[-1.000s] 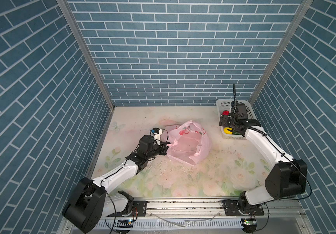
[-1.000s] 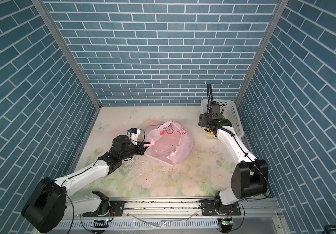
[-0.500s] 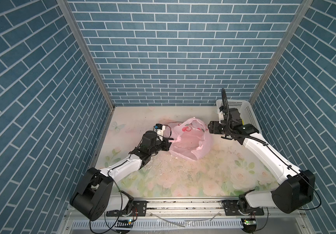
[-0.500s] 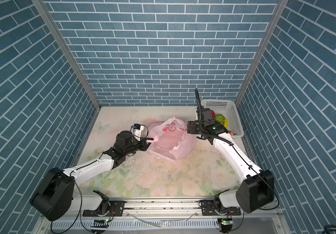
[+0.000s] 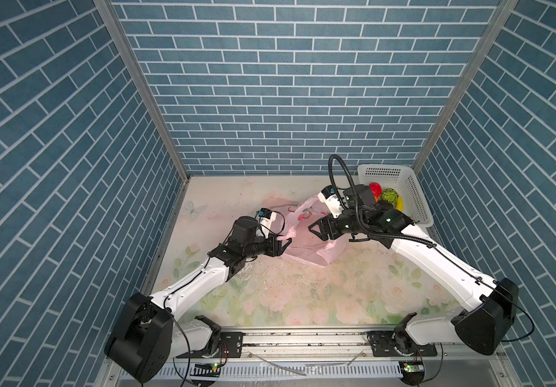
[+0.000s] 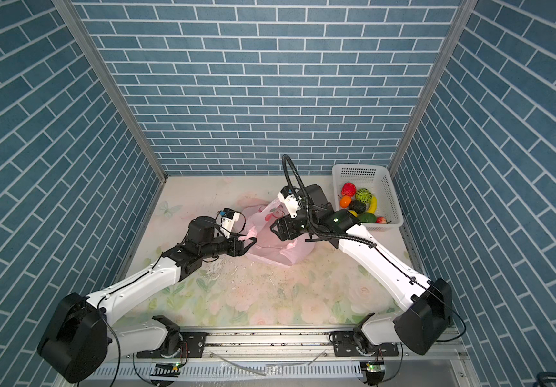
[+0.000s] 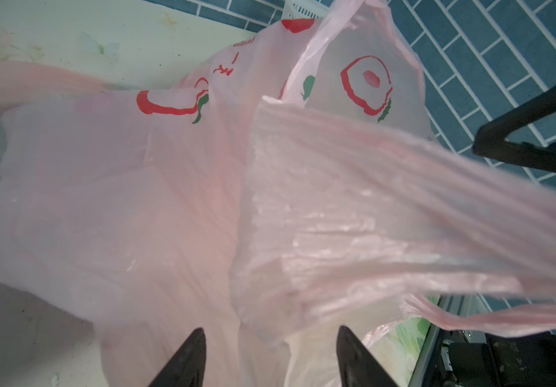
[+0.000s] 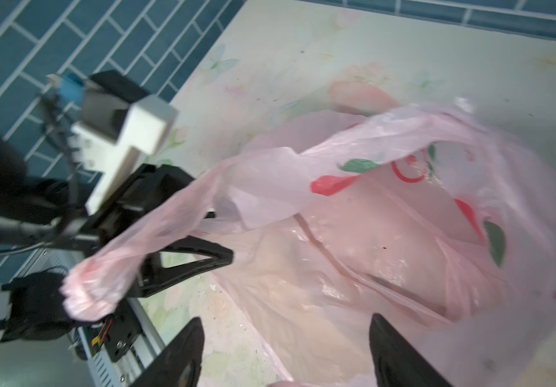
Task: Untie the knot of the plastic bag and take out the fruit
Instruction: Place the plastic bag at the center of the table, then move the plastic bag to the top-center of the table.
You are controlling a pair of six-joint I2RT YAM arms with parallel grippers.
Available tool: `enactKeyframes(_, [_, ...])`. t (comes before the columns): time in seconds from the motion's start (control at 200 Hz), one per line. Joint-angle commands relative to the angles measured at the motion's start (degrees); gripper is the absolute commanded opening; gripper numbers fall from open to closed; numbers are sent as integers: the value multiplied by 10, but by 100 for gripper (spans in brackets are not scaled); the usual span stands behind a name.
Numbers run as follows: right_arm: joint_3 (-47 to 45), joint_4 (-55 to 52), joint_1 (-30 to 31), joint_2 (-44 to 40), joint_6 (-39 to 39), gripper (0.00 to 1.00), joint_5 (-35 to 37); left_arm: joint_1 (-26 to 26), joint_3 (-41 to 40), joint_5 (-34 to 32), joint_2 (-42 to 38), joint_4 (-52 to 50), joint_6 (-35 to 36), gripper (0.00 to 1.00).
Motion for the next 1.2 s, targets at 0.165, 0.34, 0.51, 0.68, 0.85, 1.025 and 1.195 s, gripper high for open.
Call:
enactKeyframes(0.165, [52, -22, 71, 2, -100, 77, -19, 7, 32, 59, -4, -56, 48, 69])
enactKeyframes(0.34, [33, 23, 81, 10, -76, 77, 12, 7, 40, 96, -19, -114, 97, 79])
enactKeyframes(0.51, [8, 90, 83, 31, -57, 78, 35, 7, 45, 114, -47, -173, 138, 89])
enactKeyframes(0.68, [7, 167, 83, 96, -48, 78, 52, 7, 30, 134, -64, -174, 133, 98])
enactKeyframes(0.85, [12, 226, 81, 170, -46, 78, 95, 10, 7, 128, -106, -175, 122, 100])
enactKeyframes(1.025, [27, 276, 74, 242, -42, 78, 127, 22, -21, 128, -160, -174, 107, 100])
enactKeyframes(1.195, [69, 294, 46, 299, -42, 78, 161, 35, -28, 102, -193, -194, 101, 99])
